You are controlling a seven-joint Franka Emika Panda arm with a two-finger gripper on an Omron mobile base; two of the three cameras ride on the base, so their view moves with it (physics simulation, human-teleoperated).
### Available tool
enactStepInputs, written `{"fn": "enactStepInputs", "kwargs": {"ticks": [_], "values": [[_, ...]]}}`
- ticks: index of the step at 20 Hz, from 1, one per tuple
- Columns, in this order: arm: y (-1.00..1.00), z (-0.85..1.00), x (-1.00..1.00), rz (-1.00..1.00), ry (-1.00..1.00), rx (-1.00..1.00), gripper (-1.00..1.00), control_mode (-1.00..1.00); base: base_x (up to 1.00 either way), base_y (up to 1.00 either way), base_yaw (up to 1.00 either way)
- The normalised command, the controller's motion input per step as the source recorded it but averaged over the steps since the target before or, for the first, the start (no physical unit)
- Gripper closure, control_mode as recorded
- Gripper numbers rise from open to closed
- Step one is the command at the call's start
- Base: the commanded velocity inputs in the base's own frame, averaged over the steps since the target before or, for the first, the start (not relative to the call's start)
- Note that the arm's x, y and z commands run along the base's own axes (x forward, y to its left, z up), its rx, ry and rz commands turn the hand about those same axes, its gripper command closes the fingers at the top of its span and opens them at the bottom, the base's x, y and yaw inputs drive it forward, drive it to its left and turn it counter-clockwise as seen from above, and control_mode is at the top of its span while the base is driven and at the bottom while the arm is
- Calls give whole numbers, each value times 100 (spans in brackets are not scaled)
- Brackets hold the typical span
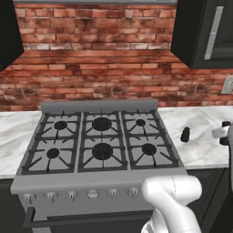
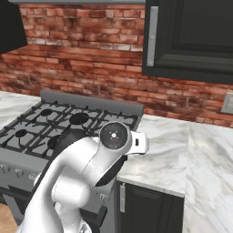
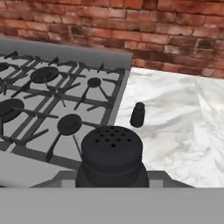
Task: Take 2 condiments from the cabinet and move them on the counter near the stove.Make sure the condiments are lined up with each other, next to each other.
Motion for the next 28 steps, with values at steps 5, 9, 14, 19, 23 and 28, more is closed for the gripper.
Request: {"fn": "enactStepInputs", "kwargs": {"ticks": [5,9,14,19,23,28], "values": [[-24,-20,25,2,12,24,100,-100,0,0,0],[-18,-21,12,4,1,17,100,-100,0,0,0],[-2,-19,0,7,0,8,100,-100,0,0,0],[0,-7,0,10,0,2,100,-100,0,0,0],[0,-1,1,11,9,0,100,-100,0,0,0],[0,-4,2,9,5,0,100,-100,0,0,0]]}}
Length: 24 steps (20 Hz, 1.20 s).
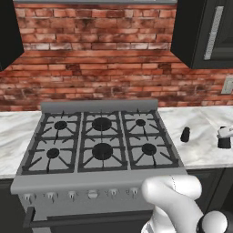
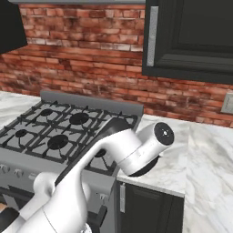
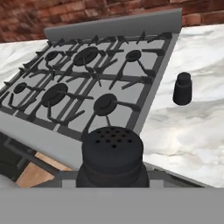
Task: Take 2 condiments from the cabinet and move them on the counter near the stove.Make sure the condiments are lined up with each other, next to each other.
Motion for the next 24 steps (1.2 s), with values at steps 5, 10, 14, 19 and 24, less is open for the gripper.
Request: {"fn": "enactStepInputs", "kwargs": {"ticks": [5,10,14,19,24], "values": [[0,-24,4,6,-6,0,100,-100,0,0,0],[0,-18,14,3,-10,2,100,-100,0,0,0],[0,-14,17,2,-10,1,100,-100,0,0,0],[0,-19,13,2,-9,0,100,-100,0,0,0],[0,-19,6,4,-14,0,100,-100,0,0,0]]}}
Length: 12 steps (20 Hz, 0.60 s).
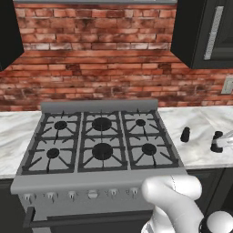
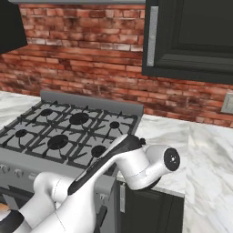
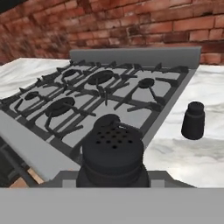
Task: Take 2 condiments from the cabinet and move them on the counter near the stove.Make sure the condiments are lined up with each other, next to each other.
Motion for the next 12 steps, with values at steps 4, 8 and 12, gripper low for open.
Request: {"fn": "enactStepInputs", "kwargs": {"ticks": [4,8,12], "values": [[0,-14,5,7,-21,0,100,-100,0,0,0],[0,-8,5,7,-12,0,100,-100,0,0,0],[0,-6,8,8,-6,0,100,-100,0,0,0]]}}
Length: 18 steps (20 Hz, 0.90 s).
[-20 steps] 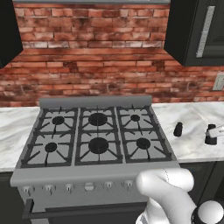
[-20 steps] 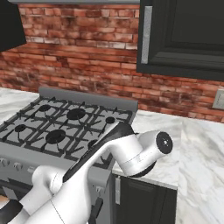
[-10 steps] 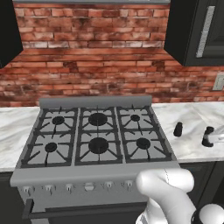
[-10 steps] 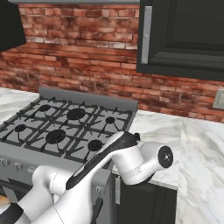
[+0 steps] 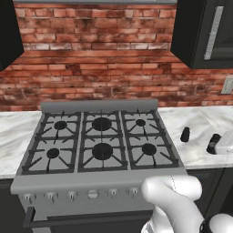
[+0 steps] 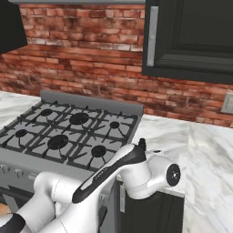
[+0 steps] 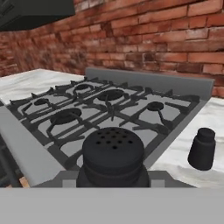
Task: Take 2 condiments from the cabinet and move them on the counter near the stove.Make sure the condiments are lined up with each other, next to each other.
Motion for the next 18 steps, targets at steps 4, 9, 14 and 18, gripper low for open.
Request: {"fn": "enactStepInputs", "kwargs": {"ticks": [4,9,14,18], "values": [[0,-4,16,7,-1,0,100,-100,0,0,0],[-6,-9,16,4,0,0,100,-100,0,0,0],[-16,-17,20,0,0,2,100,-100,0,0,0],[-1,-6,23,0,0,4,100,-100,0,0,0]]}}
